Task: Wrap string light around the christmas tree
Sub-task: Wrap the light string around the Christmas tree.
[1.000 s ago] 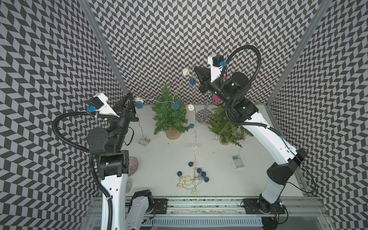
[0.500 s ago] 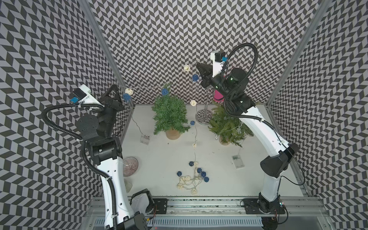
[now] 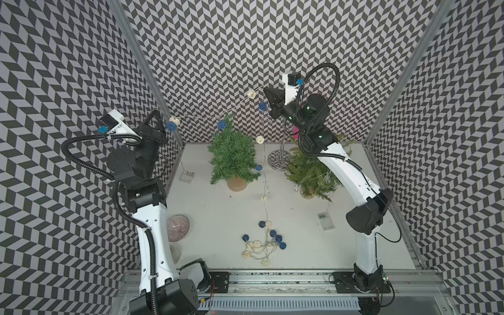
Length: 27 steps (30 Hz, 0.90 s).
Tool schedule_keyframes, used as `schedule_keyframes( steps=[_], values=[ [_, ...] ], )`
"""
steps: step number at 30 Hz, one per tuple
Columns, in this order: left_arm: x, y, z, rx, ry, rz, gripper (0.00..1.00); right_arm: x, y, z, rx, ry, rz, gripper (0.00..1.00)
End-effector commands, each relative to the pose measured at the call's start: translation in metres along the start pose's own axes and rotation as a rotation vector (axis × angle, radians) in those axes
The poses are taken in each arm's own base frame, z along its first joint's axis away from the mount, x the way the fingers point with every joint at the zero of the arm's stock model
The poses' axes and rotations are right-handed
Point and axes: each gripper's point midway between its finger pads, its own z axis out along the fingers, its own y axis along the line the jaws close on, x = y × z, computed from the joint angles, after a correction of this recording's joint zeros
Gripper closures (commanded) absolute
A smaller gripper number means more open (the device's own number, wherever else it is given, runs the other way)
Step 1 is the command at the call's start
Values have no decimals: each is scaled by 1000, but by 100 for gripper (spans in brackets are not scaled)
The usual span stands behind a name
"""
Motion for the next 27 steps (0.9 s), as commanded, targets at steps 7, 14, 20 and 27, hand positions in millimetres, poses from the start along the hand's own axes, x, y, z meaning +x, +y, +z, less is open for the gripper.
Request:
schedule_keyframes(
  steps=[7,14,20,27],
  values=[
    [2,4,28,21,-45,24,100,-10,-20,8,-18,-117,57,100],
    [24,27,59,-9,-2,2,100,6,-24,20,-33,-117,81,100],
    [13,12,59,-5,-31,29,100,-1,-25,19,-31,-131,77,100],
    [49,45,81,-93,44,8,100,27,-32,25,-14,-80,90,100]
  ],
)
